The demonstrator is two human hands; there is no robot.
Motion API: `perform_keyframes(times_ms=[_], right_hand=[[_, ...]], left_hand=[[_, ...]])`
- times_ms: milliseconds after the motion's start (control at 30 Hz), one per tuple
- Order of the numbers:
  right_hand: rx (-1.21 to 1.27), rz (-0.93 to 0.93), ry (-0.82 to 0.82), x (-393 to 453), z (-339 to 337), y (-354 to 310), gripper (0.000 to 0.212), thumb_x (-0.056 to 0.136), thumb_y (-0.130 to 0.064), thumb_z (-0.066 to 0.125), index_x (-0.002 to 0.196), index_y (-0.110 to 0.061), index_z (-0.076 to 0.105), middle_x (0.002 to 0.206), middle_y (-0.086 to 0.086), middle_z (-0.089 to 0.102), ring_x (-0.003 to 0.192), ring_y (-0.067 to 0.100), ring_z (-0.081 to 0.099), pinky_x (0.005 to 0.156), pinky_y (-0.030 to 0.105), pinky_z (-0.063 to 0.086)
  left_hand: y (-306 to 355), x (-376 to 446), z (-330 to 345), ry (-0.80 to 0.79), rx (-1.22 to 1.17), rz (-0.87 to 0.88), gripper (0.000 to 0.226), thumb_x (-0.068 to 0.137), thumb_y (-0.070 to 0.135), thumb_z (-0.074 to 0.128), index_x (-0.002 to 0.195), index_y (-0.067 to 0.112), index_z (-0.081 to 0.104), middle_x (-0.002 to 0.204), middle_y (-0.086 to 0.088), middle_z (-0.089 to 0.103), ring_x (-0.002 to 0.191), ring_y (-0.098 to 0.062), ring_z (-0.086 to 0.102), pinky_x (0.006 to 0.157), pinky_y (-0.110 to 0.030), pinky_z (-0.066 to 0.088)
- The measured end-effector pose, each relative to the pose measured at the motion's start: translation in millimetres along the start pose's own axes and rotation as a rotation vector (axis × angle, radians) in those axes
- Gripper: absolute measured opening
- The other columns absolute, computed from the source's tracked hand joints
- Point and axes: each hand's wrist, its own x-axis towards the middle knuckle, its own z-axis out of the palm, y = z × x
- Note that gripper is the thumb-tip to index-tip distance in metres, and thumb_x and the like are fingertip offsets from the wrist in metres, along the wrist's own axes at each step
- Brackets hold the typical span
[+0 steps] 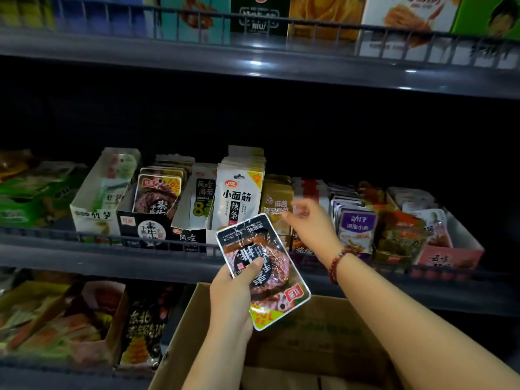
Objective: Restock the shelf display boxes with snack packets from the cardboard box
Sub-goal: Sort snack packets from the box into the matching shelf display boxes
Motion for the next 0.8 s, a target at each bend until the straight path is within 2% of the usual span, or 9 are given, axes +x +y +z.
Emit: perform_keyframes(times_ms=[67, 133, 167, 233, 333, 433, 533, 667, 800], right_hand=[[0.014, 0.038, -0.246, -18.7, -6.5, -5.4, 0.034, 0.09, -0.036, 0.06, 0.117, -0.015, 0.061, 0.106, -0.006, 0.062, 0.09, 0.006, 0.056, 0.077, 0.019, 0.046], [0.014, 0.134, -0.482, -35.0, -12.1, -9.3, 0.033, 0.085, -0.036, 0.066, 0.109, -0.014, 0.064, 0.1, -0.001, 0.068, 0.089, 0.013, 0.066, 0.077, 0.025, 0.054], [0.026, 0.167, -0.536, -40.0, -14.0, -10.2, 0.028, 0.083, -0.032, 0.07, 0.102, -0.012, 0.066, 0.097, 0.003, 0.071, 0.088, 0.017, 0.069, 0.08, 0.031, 0.057], [0.063, 0.194, -0.532, -45.4, -17.5, -13.8, 0.019, 0.08, -0.022, 0.074, 0.093, -0.009, 0.067, 0.094, 0.007, 0.073, 0.086, 0.021, 0.071, 0.084, 0.039, 0.057], [0.047, 0.159, -0.47, -42.4, -22.9, -27.9, 0.016, 0.077, -0.021, 0.076, 0.088, -0.017, 0.064, 0.098, 0.006, 0.07, 0.092, 0.022, 0.067, 0.089, 0.04, 0.054], [0.152, 0.135, -0.374, -34.2, -18.1, -48.0, 0.036, 0.062, -0.026, 0.082, 0.093, -0.024, 0.063, 0.103, 0.004, 0.067, 0.096, 0.021, 0.062, 0.09, 0.041, 0.05], [0.42, 0.143, -0.291, -25.9, 6.0, -64.9, 0.048, 0.06, -0.025, 0.082, 0.102, -0.018, 0.061, 0.098, 0.007, 0.069, 0.087, 0.022, 0.068, 0.076, 0.037, 0.058], [0.757, 0.211, -0.327, -14.6, 44.4, -87.0, 0.037, 0.079, -0.013, 0.074, 0.112, -0.008, 0.059, 0.1, 0.01, 0.069, 0.082, 0.02, 0.069, 0.063, 0.031, 0.058], [0.691, 0.172, -0.334, -5.2, 73.7, -111.7, 0.018, 0.083, -0.005, 0.069, 0.099, -0.006, 0.062, 0.092, 0.012, 0.071, 0.069, 0.016, 0.066, 0.057, 0.023, 0.056]], left_hand=[[1.9, -1.7, 0.4, -0.017, -0.032, 0.002, 0.016, 0.086, 0.004, 0.068, 0.102, 0.009, 0.067, 0.089, -0.008, 0.076, 0.082, -0.03, 0.073, 0.071, -0.043, 0.057], [4.6, -4.2, 1.3, -0.02, -0.081, 0.01, 0.019, 0.087, 0.005, 0.066, 0.105, 0.011, 0.066, 0.093, -0.01, 0.075, 0.085, -0.031, 0.072, 0.071, -0.042, 0.056], [6.9, -5.4, 1.7, -0.016, -0.106, 0.014, 0.019, 0.088, 0.005, 0.065, 0.107, 0.011, 0.065, 0.096, -0.011, 0.075, 0.086, -0.031, 0.072, 0.071, -0.042, 0.056], [14.7, -6.5, -0.6, 0.002, -0.137, 0.034, 0.018, 0.09, 0.009, 0.063, 0.108, 0.009, 0.064, 0.101, -0.013, 0.073, 0.088, -0.029, 0.071, 0.072, -0.041, 0.056], [40.2, -9.0, -16.7, 0.067, -0.037, 0.083, 0.012, 0.089, 0.013, 0.065, 0.101, 0.01, 0.065, 0.093, -0.009, 0.074, 0.083, -0.023, 0.069, 0.074, -0.039, 0.056], [77.6, -15.1, -40.6, -0.027, 0.214, 0.126, 0.012, 0.087, 0.008, 0.066, 0.098, 0.011, 0.068, 0.086, -0.007, 0.075, 0.074, -0.02, 0.069, 0.061, -0.032, 0.053], [103.0, -15.8, -59.3, -0.082, 0.327, 0.158, 0.016, 0.083, -0.003, 0.067, 0.096, 0.005, 0.068, 0.089, -0.014, 0.075, 0.076, -0.026, 0.072, 0.068, -0.035, 0.057], [110.3, 3.4, -81.4, 0.087, 0.143, 0.25, 0.014, 0.085, -0.005, 0.064, 0.095, 0.004, 0.066, 0.092, -0.015, 0.074, 0.083, -0.029, 0.07, 0.068, -0.036, 0.054], [110.4, 31.4, -93.2, 0.172, 0.048, 0.318, 0.009, 0.088, 0.0, 0.064, 0.089, 0.009, 0.065, 0.087, -0.009, 0.073, 0.079, -0.022, 0.07, 0.065, -0.032, 0.052]])
